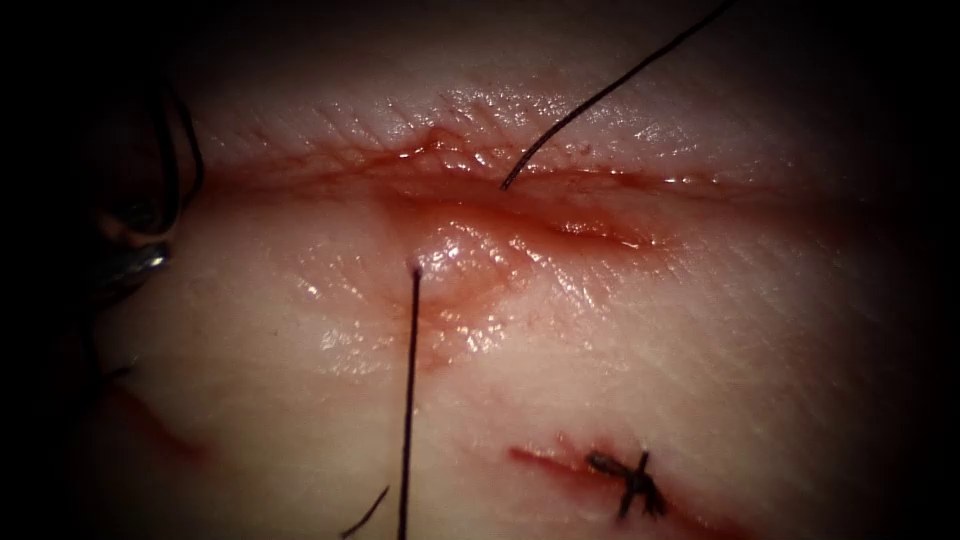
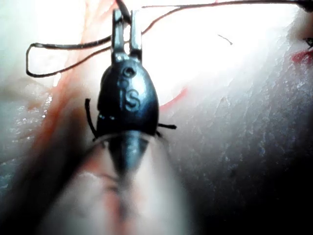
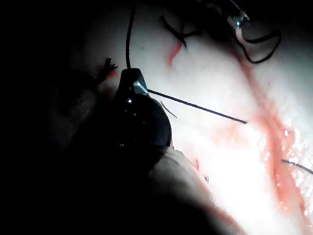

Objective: Wound Closure

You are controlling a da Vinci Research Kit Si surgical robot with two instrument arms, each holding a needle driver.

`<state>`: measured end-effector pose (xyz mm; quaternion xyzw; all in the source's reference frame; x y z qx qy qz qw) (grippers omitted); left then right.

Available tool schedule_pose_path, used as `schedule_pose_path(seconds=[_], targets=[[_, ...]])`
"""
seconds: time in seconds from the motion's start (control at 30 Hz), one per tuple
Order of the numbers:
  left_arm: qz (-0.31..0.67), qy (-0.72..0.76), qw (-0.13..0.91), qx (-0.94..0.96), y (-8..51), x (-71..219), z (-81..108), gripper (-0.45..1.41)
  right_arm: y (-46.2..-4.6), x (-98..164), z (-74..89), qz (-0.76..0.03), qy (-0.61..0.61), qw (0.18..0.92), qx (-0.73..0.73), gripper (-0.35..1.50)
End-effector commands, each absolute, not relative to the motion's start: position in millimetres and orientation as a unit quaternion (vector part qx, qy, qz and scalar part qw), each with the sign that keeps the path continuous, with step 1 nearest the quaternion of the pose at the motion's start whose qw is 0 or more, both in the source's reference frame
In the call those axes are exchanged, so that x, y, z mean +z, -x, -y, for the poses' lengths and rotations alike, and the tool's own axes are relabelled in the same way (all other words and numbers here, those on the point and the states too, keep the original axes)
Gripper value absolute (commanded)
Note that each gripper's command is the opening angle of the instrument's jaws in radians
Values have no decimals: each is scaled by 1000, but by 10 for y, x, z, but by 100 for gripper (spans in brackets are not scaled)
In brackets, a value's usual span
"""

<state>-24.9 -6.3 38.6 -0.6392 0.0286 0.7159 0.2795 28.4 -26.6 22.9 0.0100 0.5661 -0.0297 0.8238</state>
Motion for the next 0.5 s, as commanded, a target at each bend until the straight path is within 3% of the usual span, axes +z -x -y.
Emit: schedule_pose_path(seconds=[0.03,0.07,0.13,0.2,0.5], targets=[[-28,640,279,716,255,392,64,-45,-296,234,261,-566,-11,824,-28,-11],[-28,640,279,716,254,392,64,-45,-295,236,253,-568,-9,823,-22,29],[-28,640,279,716,254,392,64,-45,-291,239,238,-571,-6,821,-10,86],[-27,641,278,715,254,393,64,-45,-284,245,217,-571,-4,821,4,118],[-29,641,276,715,254,399,65,-45,-259,272,150,-569,8,822,38,133]])
